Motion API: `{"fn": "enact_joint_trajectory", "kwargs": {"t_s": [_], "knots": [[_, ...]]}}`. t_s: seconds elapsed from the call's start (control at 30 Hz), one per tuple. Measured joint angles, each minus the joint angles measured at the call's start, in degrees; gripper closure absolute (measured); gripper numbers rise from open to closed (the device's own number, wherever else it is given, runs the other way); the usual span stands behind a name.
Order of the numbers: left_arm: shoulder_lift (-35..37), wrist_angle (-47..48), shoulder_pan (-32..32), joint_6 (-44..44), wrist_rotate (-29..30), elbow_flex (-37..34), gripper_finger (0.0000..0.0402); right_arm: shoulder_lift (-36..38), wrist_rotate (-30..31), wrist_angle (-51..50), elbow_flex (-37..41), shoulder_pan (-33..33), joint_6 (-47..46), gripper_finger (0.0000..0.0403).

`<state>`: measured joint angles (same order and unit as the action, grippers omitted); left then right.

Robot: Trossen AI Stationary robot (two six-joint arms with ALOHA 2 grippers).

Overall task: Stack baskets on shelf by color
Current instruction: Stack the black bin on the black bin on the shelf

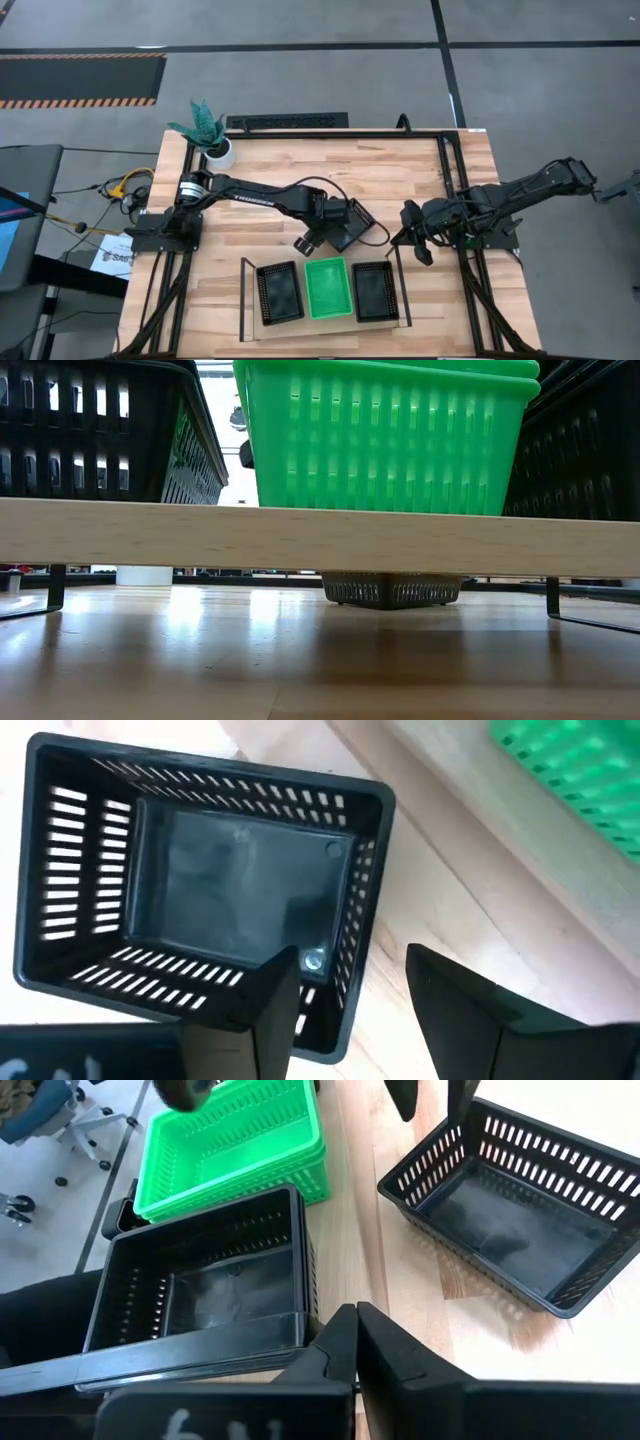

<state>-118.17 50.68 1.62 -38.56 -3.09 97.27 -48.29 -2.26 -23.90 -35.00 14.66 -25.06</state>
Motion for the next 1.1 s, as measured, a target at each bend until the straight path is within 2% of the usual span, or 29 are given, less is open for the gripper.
{"fn": "enact_joint_trajectory", "kwargs": {"t_s": [0.2,0.3,0.43,0.6,0.77,1.0,1.1], "knots": [[-1.0,-1.6,-0.9,-0.5,-0.2,0.0,0.023,0.0,0.0,-0.1,0.0,0.0,0.0,0.0378],[-2.2,-0.4,-1.5,-0.1,-2.7,0.1,0.023,0.0,0.0,-0.2,0.0,0.0,0.0,0.0376],[-3.8,-0.7,-1.5,-1.7,0.3,-0.1,0.0236,0.0,0.0,-0.9,-0.1,0.0,0.0,0.0378],[-4.6,-1.6,-1.4,-2.5,0.1,0.1,0.0251,0.0,0.0,-1.3,-0.1,0.0,0.0,0.038],[-5.0,-1.8,-1.4,-3.2,2.3,0.1,0.0297,0.0,0.0,-1.3,-0.1,0.0,0.0,0.0377],[-4.9,-1.5,-1.7,-1.5,4.5,0.1,0.0388,0.0,0.0,-1.1,-0.1,0.0,-0.4,0.038],[-4.9,-1.9,-1.7,-0.2,5.0,0.1,0.0395,0.0,-0.1,-0.8,-0.1,0.0,-0.4,0.0381]]}}
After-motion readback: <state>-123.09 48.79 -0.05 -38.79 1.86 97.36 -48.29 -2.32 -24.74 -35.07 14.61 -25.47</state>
